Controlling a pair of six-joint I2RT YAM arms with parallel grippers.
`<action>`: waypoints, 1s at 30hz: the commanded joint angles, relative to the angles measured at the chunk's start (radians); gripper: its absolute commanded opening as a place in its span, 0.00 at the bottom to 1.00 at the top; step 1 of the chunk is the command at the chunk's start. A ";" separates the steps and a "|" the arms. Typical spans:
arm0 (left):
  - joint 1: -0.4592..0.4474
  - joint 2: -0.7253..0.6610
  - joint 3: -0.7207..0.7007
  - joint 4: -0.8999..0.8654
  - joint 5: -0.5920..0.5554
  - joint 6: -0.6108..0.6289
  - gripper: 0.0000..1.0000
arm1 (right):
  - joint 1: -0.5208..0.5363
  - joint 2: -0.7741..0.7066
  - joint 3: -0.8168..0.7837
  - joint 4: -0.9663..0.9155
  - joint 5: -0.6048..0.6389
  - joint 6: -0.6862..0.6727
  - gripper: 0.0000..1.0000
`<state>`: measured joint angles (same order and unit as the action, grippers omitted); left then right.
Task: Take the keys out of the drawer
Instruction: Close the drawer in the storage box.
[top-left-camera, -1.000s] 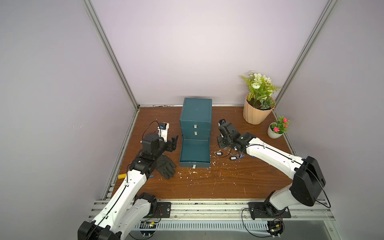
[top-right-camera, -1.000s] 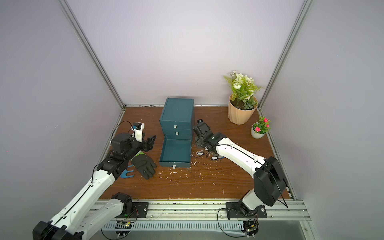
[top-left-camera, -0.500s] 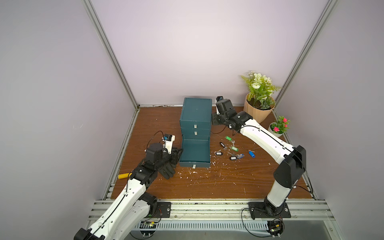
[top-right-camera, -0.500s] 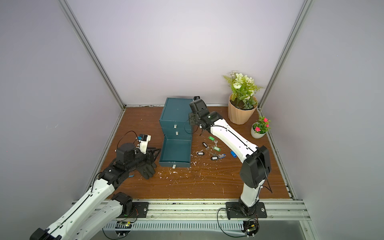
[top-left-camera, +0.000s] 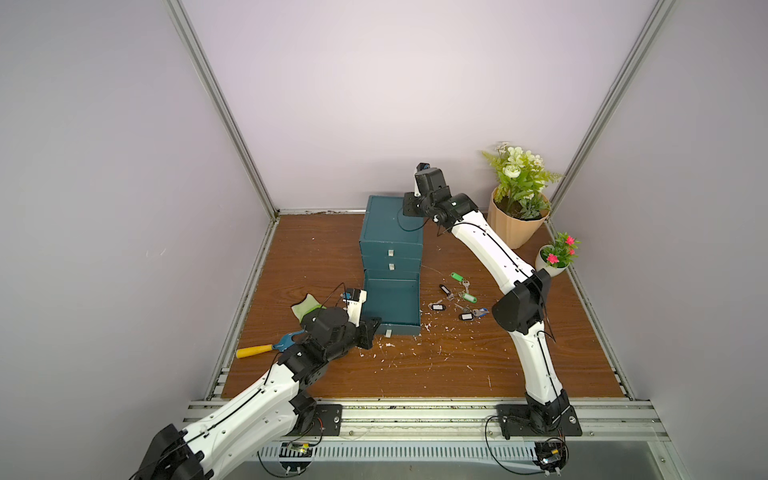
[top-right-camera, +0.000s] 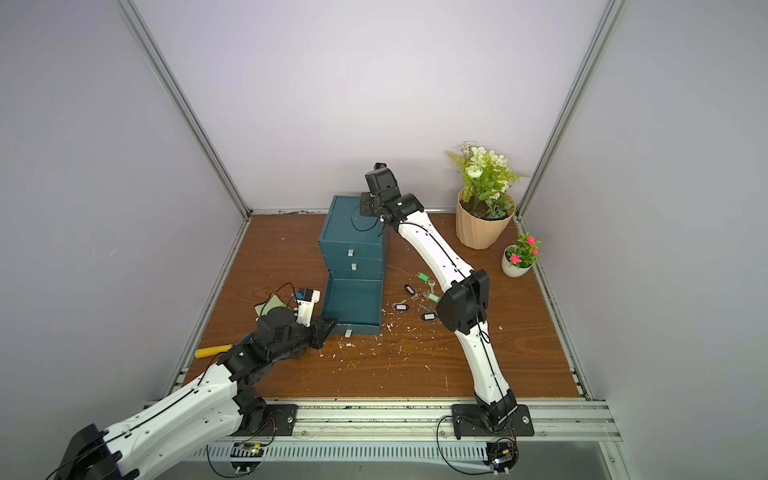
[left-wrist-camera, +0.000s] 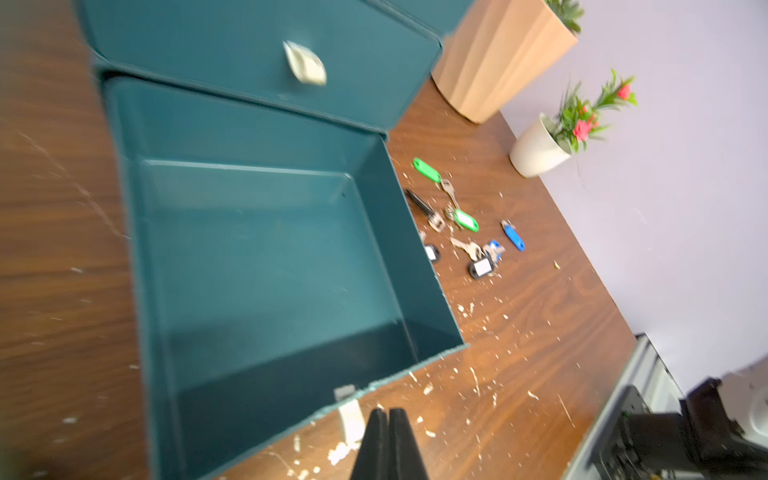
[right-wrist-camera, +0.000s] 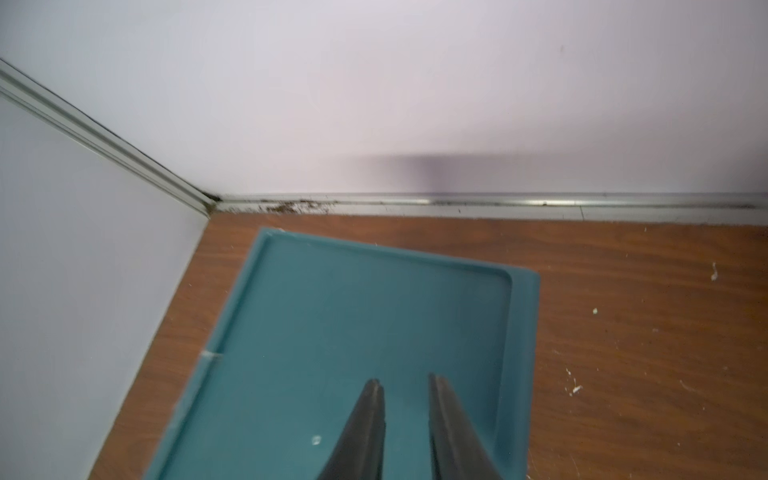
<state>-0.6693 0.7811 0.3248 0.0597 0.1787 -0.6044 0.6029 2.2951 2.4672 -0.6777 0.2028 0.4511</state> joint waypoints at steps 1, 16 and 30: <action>-0.039 0.008 -0.021 0.072 -0.040 -0.006 0.00 | -0.011 -0.015 -0.002 -0.070 -0.058 0.033 0.23; -0.042 0.147 -0.034 0.142 -0.002 0.037 0.00 | -0.011 0.004 -0.048 -0.086 -0.138 0.058 0.21; -0.029 0.339 -0.046 0.388 -0.199 0.068 0.00 | -0.012 0.017 -0.047 -0.085 -0.143 0.072 0.20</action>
<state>-0.7013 1.0695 0.2691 0.3630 0.0391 -0.5606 0.5911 2.2986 2.4462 -0.6548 0.0765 0.5045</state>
